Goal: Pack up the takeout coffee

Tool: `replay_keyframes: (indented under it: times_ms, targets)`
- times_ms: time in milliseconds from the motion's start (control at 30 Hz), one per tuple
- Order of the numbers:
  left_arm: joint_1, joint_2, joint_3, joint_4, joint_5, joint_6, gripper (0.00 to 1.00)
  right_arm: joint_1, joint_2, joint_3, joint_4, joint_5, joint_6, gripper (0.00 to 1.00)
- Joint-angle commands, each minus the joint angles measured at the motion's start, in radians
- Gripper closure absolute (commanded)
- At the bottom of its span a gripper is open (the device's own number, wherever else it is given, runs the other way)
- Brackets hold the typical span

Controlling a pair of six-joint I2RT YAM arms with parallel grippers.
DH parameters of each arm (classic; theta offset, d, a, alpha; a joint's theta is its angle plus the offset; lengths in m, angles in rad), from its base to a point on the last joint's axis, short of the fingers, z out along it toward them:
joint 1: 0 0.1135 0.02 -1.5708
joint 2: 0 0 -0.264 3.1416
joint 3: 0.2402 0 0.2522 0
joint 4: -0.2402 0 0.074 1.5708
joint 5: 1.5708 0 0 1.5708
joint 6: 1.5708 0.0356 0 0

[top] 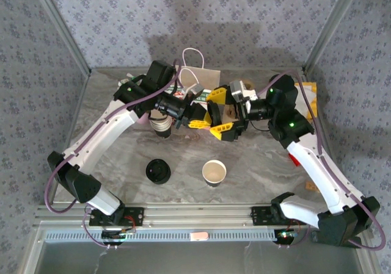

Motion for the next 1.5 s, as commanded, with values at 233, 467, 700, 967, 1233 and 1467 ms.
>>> replay_keyframes:
  times_ms: [233, 467, 700, 967, 1233, 1467]
  targets:
    - [-0.016, 0.018, 0.059, 0.016, 0.037, -0.014, 0.91, 0.019, -0.012, 0.007, -0.010, -0.024, -0.009, 0.00]
    - [-0.016, 0.019, 0.064, 0.013, 0.039, -0.014, 0.91, 0.006, -0.020, 0.005, -0.039, -0.023, -0.023, 0.00]
    - [-0.015, 0.028, 0.070, 0.016, 0.038, -0.014, 0.91, 0.002, -0.020, 0.005, -0.048, -0.027, -0.018, 0.00]
    - [-0.016, 0.044, 0.086, 0.015, 0.040, -0.016, 0.91, -0.001, -0.022, 0.005, -0.050, -0.021, -0.006, 0.03]
    - [-0.016, 0.046, 0.094, 0.008, 0.040, -0.017, 0.91, -0.012, -0.027, 0.005, -0.052, -0.011, -0.009, 0.07]
    - [-0.016, 0.047, 0.086, 0.008, 0.039, -0.011, 0.91, -0.016, -0.033, 0.005, -0.039, 0.004, -0.006, 0.10]
